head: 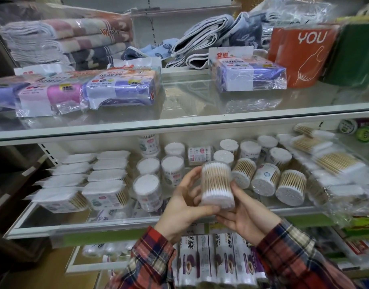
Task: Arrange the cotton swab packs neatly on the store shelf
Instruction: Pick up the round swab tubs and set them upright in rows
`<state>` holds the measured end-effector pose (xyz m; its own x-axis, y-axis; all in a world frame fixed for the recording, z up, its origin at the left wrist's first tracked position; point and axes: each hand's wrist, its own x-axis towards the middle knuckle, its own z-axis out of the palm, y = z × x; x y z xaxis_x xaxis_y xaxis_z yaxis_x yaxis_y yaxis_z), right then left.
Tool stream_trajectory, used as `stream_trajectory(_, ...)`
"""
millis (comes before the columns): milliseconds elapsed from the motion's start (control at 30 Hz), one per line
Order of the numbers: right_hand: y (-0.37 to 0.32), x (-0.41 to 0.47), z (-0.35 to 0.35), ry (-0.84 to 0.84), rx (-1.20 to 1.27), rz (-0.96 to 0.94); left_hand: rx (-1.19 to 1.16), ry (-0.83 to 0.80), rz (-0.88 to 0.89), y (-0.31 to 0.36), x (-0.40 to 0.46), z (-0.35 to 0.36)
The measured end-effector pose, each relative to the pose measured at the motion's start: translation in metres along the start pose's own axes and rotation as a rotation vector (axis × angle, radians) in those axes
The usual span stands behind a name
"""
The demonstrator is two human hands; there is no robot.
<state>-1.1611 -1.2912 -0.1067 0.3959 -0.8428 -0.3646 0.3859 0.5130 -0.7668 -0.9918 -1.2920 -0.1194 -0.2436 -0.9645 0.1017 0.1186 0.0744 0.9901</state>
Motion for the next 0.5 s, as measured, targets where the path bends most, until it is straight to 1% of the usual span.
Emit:
stream_trajectory(100, 0.001, 0.001, -0.002, 0.021, -0.029, -0.033, 0.04, -0.026, -0.008, 0.0, -0.001, -0.004)
stream_trajectory(233, -0.002, 0.004, -0.006, 0.103, -0.128, -0.106, 0.126, -0.047, -0.033, 0.002, -0.003, -0.008)
stream_trajectory(300, -0.005, 0.006, -0.006, 0.14, -0.204, -0.163, 0.122, 0.033, -0.045, 0.004, -0.005, -0.008)
stream_trajectory(400, -0.005, 0.008, 0.0, 0.23, -0.349, -0.26, 0.106, 0.199, -0.049, 0.009, -0.008, -0.006)
stream_trajectory(500, -0.003, 0.01, 0.007, 0.28, -0.499, -0.333, 0.09, 0.252, -0.065, 0.012, -0.009, -0.002)
